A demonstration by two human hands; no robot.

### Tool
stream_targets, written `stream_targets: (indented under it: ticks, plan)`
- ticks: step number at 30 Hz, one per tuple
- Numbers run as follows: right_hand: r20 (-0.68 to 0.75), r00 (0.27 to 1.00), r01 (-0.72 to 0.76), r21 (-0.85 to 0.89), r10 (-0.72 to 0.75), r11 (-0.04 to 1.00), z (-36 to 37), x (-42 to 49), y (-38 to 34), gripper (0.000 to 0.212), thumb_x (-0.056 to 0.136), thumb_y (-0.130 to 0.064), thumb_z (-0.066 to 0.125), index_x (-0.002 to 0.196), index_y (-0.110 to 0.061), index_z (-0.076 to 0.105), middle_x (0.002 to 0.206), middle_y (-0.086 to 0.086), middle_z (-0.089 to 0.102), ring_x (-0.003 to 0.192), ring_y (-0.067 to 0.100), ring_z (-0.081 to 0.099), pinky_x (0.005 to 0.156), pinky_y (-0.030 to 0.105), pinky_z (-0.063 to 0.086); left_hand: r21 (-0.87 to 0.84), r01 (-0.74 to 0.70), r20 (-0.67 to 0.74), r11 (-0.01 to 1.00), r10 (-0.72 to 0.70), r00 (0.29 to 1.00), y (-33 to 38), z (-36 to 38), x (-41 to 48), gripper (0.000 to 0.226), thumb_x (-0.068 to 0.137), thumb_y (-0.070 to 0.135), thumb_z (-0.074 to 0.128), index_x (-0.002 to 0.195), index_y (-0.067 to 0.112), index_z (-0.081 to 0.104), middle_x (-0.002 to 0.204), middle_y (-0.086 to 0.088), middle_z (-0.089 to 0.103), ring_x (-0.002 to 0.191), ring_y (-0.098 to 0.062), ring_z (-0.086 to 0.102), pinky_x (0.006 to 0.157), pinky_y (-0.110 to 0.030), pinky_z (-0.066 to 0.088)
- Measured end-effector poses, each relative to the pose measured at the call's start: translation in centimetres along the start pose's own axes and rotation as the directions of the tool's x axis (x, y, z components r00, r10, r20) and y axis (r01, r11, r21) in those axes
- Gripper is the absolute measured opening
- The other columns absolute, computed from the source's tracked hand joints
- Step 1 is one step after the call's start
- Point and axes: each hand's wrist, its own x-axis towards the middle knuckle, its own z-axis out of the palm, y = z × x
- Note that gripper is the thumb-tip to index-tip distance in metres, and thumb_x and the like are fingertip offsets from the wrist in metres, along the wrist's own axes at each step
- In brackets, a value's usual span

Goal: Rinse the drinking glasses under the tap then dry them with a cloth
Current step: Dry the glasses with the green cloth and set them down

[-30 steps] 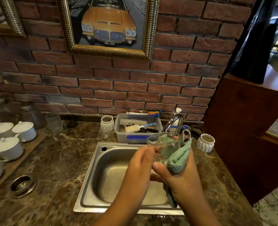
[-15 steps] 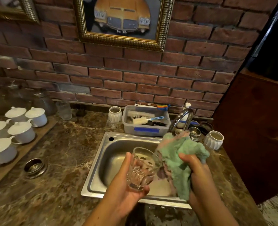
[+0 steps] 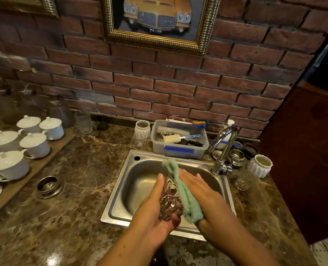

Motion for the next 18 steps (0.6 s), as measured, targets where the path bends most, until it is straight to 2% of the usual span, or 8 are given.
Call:
stream_targets:
  ticks: [1, 3, 4, 7, 10, 14, 16, 18]
  plan:
    - [-0.003, 1.000, -0.021, 0.010, 0.021, 1.000, 0.4, -0.3, 0.1, 0.076, 0.085, -0.021, 0.059, 0.153, -0.036, 0.027, 0.159, -0.022, 0.027, 0.149, -0.003, 0.019, 0.126, 0.032, 0.011, 0.004, -0.020, -0.002, 1.000, 0.020, 1.000, 0.1, 0.1, 0.0, 0.063, 0.074, 0.052, 0.073, 0.115, 0.004, 0.073, 0.106, -0.020, 0.076, 0.097, -0.035, 0.074, 0.076, -0.036, 0.059]
    - [0.000, 0.998, -0.062, 0.070, 0.062, 0.996, 0.9, -0.6, 0.4, 0.072, 0.083, -0.015, 0.061, 0.147, -0.038, 0.041, 0.153, -0.019, 0.042, 0.146, 0.003, 0.030, 0.125, 0.035, 0.020, 0.065, -0.086, -0.005, 0.994, 0.087, 0.996, 0.3, 0.2, 0.0, 0.057, 0.080, 0.052, 0.072, 0.116, 0.008, 0.072, 0.098, -0.015, 0.078, 0.076, -0.026, 0.073, 0.048, -0.026, 0.048]
    - [0.006, 0.998, -0.067, 0.105, 0.067, 0.992, 0.9, -0.6, 0.4, 0.064, 0.084, -0.014, 0.063, 0.142, -0.037, 0.050, 0.148, -0.018, 0.050, 0.143, 0.003, 0.037, 0.122, 0.035, 0.027, 0.123, -0.128, -0.016, 0.984, 0.131, 0.991, 0.3, 0.2, 0.0, 0.052, 0.082, 0.051, 0.071, 0.114, 0.009, 0.072, 0.090, -0.012, 0.077, 0.066, -0.022, 0.070, 0.044, -0.024, 0.041]
    - [0.037, 0.994, -0.108, 0.247, 0.102, 0.963, 0.8, -0.5, -0.5, 0.046, 0.089, -0.016, 0.066, 0.130, -0.035, 0.061, 0.138, -0.017, 0.056, 0.130, -0.003, 0.048, 0.109, 0.024, 0.042, 0.323, -0.270, 0.007, 0.907, 0.283, 0.959, 0.6, 0.4, -0.2, 0.040, 0.086, 0.047, 0.070, 0.098, 0.008, 0.066, 0.070, -0.003, 0.070, 0.053, -0.015, 0.060, 0.041, -0.023, 0.036]
    - [0.094, 0.979, -0.204, 0.428, 0.181, 0.880, 0.2, -0.3, -1.3, 0.024, 0.093, -0.026, 0.063, 0.115, -0.034, 0.069, 0.112, -0.019, 0.068, 0.108, -0.002, 0.061, 0.090, 0.014, 0.048, 0.451, -0.443, 0.104, 0.775, 0.447, 0.889, 0.7, 0.6, -0.4, 0.040, 0.080, 0.051, 0.069, 0.087, 0.013, 0.061, 0.067, -0.001, 0.067, 0.054, -0.012, 0.060, 0.040, -0.023, 0.039]
    - [0.146, 0.952, -0.292, 0.692, 0.267, 0.660, -0.4, -0.2, -1.5, 0.024, 0.088, -0.032, 0.063, 0.107, -0.021, 0.071, 0.104, -0.002, 0.076, 0.097, 0.010, 0.070, 0.081, 0.022, 0.056, 0.661, -0.674, 0.297, 0.331, 0.709, 0.640, 0.7, 0.1, 0.1, 0.027, 0.087, 0.056, 0.066, 0.088, 0.029, 0.065, 0.082, 0.009, 0.066, 0.072, -0.005, 0.063, 0.059, -0.023, 0.049]
    - [0.186, 0.936, -0.293, 0.881, 0.300, 0.370, 0.1, -0.2, -1.3, 0.037, 0.082, -0.025, 0.070, 0.116, -0.010, 0.069, 0.116, 0.016, 0.072, 0.107, 0.028, 0.068, 0.084, 0.033, 0.059, 0.681, -0.733, 0.471, -0.013, 0.773, 0.424, 1.2, -0.1, 0.3, 0.024, 0.092, 0.046, 0.054, 0.093, 0.026, 0.066, 0.089, 0.012, 0.062, 0.086, -0.008, 0.062, 0.072, -0.019, 0.048]
    - [0.227, 0.926, -0.252, 0.967, 0.302, 0.046, 0.7, -0.1, -1.3, 0.058, 0.074, -0.019, 0.084, 0.124, -0.001, 0.063, 0.125, 0.029, 0.064, 0.113, 0.039, 0.063, 0.093, 0.049, 0.056, 0.593, -0.734, 0.669, -0.331, 0.710, 0.220, 1.9, -0.2, 0.4, 0.029, 0.098, 0.034, 0.046, 0.095, 0.015, 0.068, 0.094, 0.006, 0.061, 0.089, -0.012, 0.059, 0.075, -0.024, 0.047]
